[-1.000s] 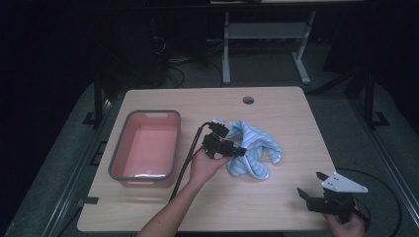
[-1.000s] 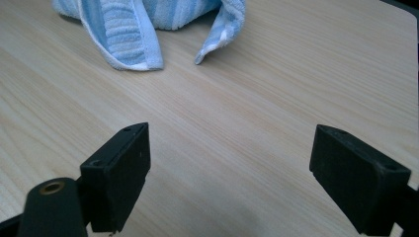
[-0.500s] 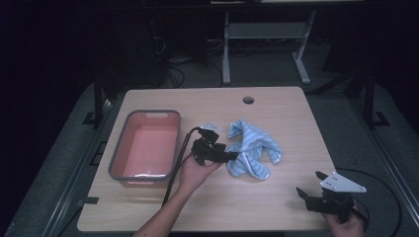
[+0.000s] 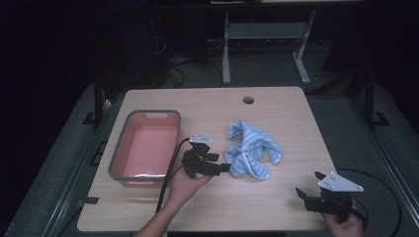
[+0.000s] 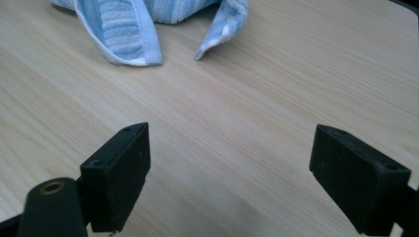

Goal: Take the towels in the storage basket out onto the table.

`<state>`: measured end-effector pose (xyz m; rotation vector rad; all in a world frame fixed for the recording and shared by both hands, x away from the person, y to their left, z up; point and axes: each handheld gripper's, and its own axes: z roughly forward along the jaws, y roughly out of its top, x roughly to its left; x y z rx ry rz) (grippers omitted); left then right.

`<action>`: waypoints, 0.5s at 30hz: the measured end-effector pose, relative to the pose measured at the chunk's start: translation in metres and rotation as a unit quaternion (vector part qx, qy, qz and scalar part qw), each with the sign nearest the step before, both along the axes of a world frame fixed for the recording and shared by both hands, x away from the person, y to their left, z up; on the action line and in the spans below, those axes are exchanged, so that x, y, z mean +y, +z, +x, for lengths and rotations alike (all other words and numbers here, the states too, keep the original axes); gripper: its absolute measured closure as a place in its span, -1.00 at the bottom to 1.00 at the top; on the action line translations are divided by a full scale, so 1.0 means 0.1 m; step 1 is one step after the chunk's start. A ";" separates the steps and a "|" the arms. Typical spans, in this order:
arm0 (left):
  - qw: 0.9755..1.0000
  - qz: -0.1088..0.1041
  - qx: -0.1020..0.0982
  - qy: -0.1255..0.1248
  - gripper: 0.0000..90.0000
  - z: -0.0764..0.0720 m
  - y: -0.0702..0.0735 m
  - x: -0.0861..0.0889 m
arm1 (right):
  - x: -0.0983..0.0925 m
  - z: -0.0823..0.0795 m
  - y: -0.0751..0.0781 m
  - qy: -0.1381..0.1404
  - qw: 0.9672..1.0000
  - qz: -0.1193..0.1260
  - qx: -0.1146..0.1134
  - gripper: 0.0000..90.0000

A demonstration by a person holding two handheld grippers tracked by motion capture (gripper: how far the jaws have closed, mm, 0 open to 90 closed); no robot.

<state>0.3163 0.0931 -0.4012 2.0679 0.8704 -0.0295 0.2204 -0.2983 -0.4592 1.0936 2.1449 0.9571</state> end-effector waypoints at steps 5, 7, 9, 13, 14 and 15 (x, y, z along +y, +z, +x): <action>1.000 0.001 -0.003 -0.006 -0.22 -0.10 -0.02 0.05 | 0.00 0.00 0.00 -0.001 1.000 0.000 0.000 -0.66; 1.000 0.000 -0.001 -0.005 -0.22 -0.13 -0.03 0.07 | 0.00 0.00 0.00 0.000 1.000 -0.001 -0.001 -0.66; 1.000 0.005 -0.004 -0.005 -0.23 -0.16 -0.05 0.09 | 0.00 -0.01 -0.01 0.000 1.000 -0.003 -0.001 -0.66; 1.000 0.005 -0.003 -0.007 -0.23 -0.22 -0.09 0.12 | 0.00 0.00 -0.01 0.000 1.000 -0.002 0.001 -0.66; 1.000 0.004 -0.003 -0.006 -0.23 -0.23 -0.11 0.12 | 0.00 -0.01 -0.01 0.000 1.000 -0.002 0.002 -0.66; 1.000 0.006 0.000 -0.007 -0.23 -0.25 -0.12 0.13 | 0.00 -0.01 -0.01 0.001 1.000 -0.001 0.000 -0.66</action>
